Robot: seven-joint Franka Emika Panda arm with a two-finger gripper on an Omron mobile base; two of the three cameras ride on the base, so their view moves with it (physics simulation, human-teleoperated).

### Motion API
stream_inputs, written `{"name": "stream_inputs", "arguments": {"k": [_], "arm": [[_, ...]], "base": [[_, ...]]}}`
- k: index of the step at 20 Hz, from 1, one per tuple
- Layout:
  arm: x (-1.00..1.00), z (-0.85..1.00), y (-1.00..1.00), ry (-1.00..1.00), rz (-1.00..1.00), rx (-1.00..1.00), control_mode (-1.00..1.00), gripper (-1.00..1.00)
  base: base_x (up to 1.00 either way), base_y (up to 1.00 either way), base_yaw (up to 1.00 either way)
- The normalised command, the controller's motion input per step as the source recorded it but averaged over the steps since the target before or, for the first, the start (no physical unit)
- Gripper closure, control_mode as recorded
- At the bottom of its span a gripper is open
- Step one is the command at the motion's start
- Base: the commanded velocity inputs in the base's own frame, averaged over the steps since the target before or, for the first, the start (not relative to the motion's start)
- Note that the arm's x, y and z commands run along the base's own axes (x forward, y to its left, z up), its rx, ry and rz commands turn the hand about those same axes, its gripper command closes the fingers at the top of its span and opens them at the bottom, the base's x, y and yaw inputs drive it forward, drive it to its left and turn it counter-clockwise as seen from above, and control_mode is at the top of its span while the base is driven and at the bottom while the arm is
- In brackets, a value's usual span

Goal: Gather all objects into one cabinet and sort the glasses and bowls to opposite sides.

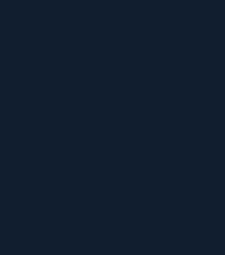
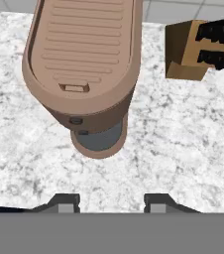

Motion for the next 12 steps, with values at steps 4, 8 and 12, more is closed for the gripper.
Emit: {"name": "stream_inputs", "arguments": {"k": [4,8,12], "arm": [[-0.62,0.0,0.0,0.0,-0.02,0.0,-1.0,-1.0],[-1.0,0.0,0.0,0.0,-0.03,0.0,-1.0,-1.0],[-1.0,0.0,-0.12,-0.06,-0.05,0.01,-1.0,-1.0]], "base": [[0.0,0.0,0.0],[0.0,0.0,0.0],[0.0,0.0,0.0]]}}
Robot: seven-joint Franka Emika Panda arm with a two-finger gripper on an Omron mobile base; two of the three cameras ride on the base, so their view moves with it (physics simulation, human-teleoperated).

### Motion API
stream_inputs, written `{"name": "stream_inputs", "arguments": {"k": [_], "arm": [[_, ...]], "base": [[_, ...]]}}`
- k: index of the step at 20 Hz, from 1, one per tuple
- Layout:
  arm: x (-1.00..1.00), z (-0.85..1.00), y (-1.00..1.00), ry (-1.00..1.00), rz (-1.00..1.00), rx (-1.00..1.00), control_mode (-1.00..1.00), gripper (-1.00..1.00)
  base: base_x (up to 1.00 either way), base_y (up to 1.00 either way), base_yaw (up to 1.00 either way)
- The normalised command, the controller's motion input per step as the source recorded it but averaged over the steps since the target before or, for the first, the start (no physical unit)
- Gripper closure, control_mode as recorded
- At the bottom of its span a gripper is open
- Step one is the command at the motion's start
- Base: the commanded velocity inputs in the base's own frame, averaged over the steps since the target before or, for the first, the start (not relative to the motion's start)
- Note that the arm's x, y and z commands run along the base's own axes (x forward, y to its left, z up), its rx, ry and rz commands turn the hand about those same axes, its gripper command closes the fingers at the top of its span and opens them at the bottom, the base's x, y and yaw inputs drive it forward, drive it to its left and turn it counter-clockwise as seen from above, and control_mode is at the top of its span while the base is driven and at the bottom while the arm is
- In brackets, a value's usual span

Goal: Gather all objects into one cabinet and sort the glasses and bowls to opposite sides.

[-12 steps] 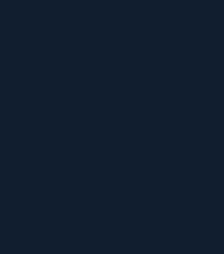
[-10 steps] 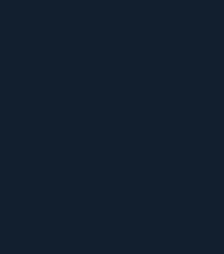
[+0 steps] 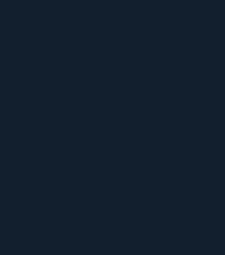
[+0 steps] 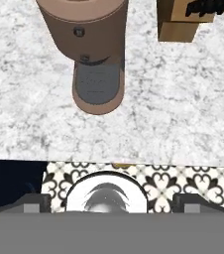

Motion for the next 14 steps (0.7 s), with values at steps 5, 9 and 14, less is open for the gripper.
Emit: {"name": "stream_inputs", "arguments": {"k": [5,9,14], "arm": [[-0.9,0.05,-0.14,-0.07,-0.09,0.01,-1.0,-1.0],[-0.5,0.15,-0.08,0.0,-0.03,0.0,-1.0,-1.0],[-0.21,0.07,-0.09,0.0,0.0,0.0,-1.0,-1.0]], "base": [[0.0,0.0,0.0],[0.0,0.0,0.0],[0.0,0.0,0.0]]}}
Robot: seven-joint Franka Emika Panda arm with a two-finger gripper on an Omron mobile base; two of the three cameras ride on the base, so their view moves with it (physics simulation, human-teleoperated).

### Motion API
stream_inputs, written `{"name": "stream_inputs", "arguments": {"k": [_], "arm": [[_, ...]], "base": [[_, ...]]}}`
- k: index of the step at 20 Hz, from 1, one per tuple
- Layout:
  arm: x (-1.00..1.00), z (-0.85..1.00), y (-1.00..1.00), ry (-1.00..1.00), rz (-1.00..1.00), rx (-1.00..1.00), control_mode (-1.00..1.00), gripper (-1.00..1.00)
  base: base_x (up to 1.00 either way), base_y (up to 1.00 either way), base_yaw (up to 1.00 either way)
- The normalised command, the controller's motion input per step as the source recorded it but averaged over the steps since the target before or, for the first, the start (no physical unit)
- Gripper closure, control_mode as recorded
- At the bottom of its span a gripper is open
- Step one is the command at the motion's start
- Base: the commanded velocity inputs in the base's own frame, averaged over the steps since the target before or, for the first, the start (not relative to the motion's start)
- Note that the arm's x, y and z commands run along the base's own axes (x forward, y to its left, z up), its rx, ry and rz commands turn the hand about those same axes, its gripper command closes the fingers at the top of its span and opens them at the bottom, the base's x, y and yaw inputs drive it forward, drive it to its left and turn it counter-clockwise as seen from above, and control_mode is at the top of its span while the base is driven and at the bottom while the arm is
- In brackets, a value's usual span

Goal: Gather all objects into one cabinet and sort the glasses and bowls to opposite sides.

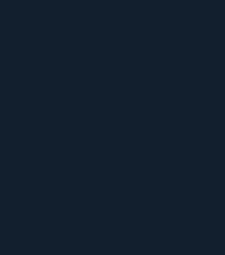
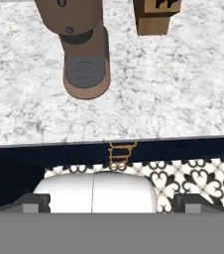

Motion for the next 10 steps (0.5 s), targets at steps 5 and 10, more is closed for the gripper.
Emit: {"name": "stream_inputs", "arguments": {"k": [5,10], "arm": [[-0.25,0.01,0.08,-0.01,0.0,0.0,-1.0,-1.0],[-0.24,0.0,0.24,0.0,0.0,0.0,-1.0,-1.0]], "base": [[0.0,0.0,0.0],[0.0,0.0,0.0]]}}
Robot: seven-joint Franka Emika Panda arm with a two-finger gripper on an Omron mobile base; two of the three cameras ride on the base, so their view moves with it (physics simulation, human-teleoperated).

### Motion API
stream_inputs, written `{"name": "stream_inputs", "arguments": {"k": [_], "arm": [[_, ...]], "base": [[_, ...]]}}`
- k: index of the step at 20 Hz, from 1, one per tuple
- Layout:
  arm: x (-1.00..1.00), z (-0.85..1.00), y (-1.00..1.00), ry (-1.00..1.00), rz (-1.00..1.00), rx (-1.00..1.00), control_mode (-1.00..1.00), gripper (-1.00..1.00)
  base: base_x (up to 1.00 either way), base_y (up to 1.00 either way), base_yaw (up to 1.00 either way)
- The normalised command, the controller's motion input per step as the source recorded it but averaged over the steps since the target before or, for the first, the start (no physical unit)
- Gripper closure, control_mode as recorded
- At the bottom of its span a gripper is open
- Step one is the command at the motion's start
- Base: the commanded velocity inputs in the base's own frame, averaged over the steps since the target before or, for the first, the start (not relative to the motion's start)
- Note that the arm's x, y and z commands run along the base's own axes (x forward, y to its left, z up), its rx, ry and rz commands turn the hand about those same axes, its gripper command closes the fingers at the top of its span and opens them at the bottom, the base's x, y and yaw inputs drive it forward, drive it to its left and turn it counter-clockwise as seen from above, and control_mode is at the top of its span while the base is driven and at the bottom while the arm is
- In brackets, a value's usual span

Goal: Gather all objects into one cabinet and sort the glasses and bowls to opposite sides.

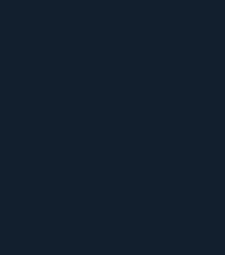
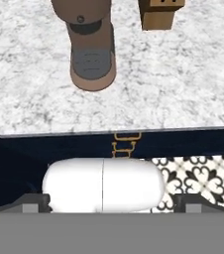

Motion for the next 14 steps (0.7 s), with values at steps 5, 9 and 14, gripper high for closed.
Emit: {"name": "stream_inputs", "arguments": {"k": [5,9,14], "arm": [[-0.08,0.0,0.05,0.0,0.0,0.0,-1.0,-1.0],[-0.45,0.0,0.0,0.0,0.0,0.0,-1.0,-1.0],[0.0,0.0,0.0,0.0,0.0,0.0,1.0,-1.0]], "base": [[0.0,0.0,0.0],[0.0,0.0,0.0],[-0.89,-0.15,-0.01]]}}
